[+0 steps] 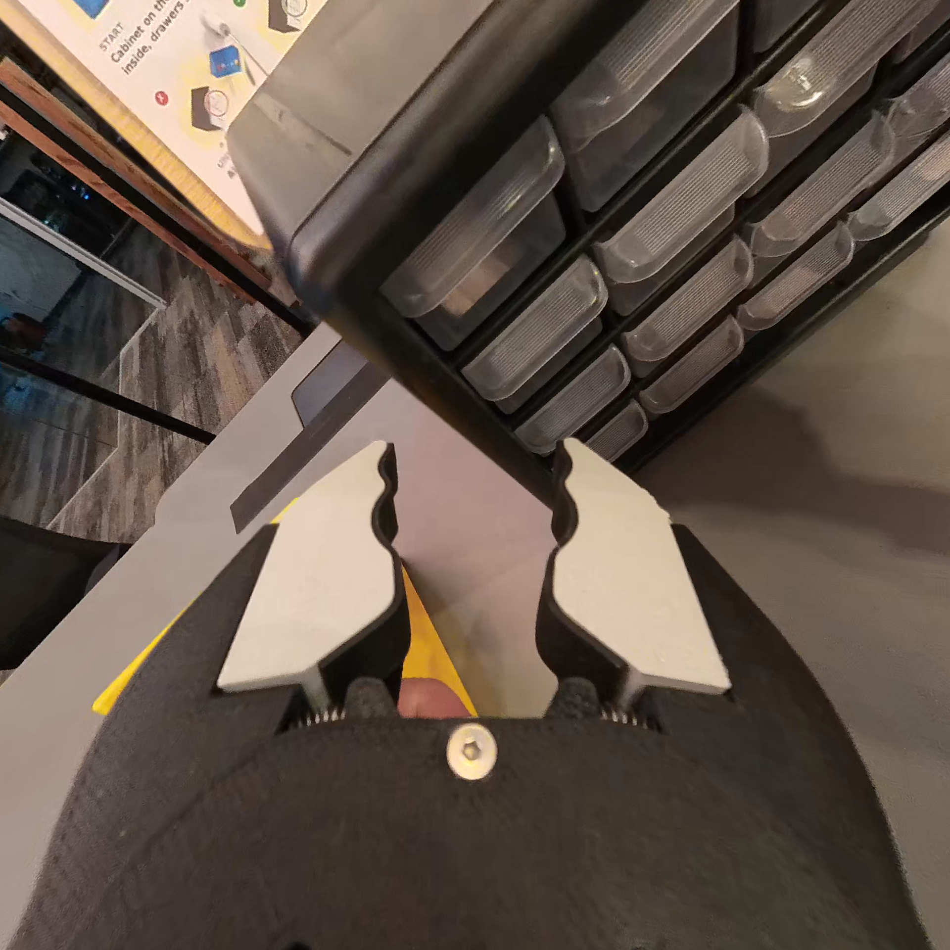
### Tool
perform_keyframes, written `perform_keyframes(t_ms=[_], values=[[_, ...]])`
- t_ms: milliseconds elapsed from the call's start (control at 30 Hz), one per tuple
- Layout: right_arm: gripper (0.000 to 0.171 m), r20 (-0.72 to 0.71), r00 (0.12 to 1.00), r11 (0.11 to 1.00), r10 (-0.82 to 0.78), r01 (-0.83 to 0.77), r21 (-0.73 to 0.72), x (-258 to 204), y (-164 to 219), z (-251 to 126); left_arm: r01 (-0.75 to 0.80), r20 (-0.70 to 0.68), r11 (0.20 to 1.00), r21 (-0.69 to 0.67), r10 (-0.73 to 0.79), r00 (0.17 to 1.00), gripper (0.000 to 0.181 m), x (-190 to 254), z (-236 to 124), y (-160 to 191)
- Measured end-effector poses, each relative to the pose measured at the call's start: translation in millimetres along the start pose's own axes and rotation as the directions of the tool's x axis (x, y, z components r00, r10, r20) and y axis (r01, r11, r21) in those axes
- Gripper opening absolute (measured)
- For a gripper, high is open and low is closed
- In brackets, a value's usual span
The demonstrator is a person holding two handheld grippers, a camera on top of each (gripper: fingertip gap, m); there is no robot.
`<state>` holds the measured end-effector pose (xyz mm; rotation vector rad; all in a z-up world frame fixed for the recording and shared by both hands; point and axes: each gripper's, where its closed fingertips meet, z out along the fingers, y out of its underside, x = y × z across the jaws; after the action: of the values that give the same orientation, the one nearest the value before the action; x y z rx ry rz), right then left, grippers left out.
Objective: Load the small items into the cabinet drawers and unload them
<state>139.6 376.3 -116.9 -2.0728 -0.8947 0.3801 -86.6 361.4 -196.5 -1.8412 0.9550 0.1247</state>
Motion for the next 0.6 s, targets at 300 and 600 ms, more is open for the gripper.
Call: perform_keyframes(t_ms=[300,600], values=[[0.033,-0.134,0.989,0.998,-0.067,0.068,0.005,-7.5,-0.9,-8.7,0.079,-0.073,0.996,0.050,-0.075,0.995,0.055,29.7,-33.0,6.3],[0.045,-0.207,0.973,0.986,-0.102,0.127,0.110,-66.4,6.4,-51.8,0.098,-0.202,0.987,0.128,-0.071,0.977,0.056,93.4,-59.3,-2.7]])
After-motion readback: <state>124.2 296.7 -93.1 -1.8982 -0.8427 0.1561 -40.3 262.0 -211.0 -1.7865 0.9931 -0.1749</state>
